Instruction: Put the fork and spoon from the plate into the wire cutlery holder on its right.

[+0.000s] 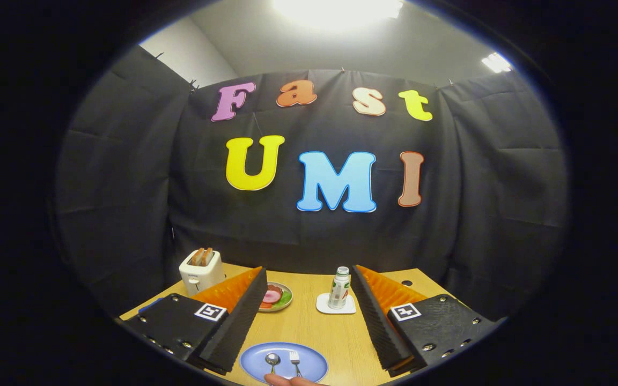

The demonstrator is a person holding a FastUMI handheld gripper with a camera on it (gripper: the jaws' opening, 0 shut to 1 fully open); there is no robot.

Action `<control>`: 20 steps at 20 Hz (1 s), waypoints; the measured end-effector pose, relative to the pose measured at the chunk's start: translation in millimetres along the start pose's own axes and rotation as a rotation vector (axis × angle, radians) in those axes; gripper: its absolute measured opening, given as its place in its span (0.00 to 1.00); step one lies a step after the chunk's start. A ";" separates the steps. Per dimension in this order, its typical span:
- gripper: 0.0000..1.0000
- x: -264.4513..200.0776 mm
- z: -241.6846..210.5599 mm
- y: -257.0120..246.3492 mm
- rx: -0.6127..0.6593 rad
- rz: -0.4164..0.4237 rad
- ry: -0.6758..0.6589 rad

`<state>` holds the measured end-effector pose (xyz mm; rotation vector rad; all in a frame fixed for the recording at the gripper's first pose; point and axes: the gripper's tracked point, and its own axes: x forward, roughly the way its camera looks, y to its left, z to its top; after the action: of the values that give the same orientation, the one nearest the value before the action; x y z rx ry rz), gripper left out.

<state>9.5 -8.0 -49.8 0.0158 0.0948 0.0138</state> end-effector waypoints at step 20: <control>0.95 -8.6 -140.6 1.5 -0.063 0.073 0.339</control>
<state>-12.3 -4.6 -188.9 -0.0460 0.4326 0.0929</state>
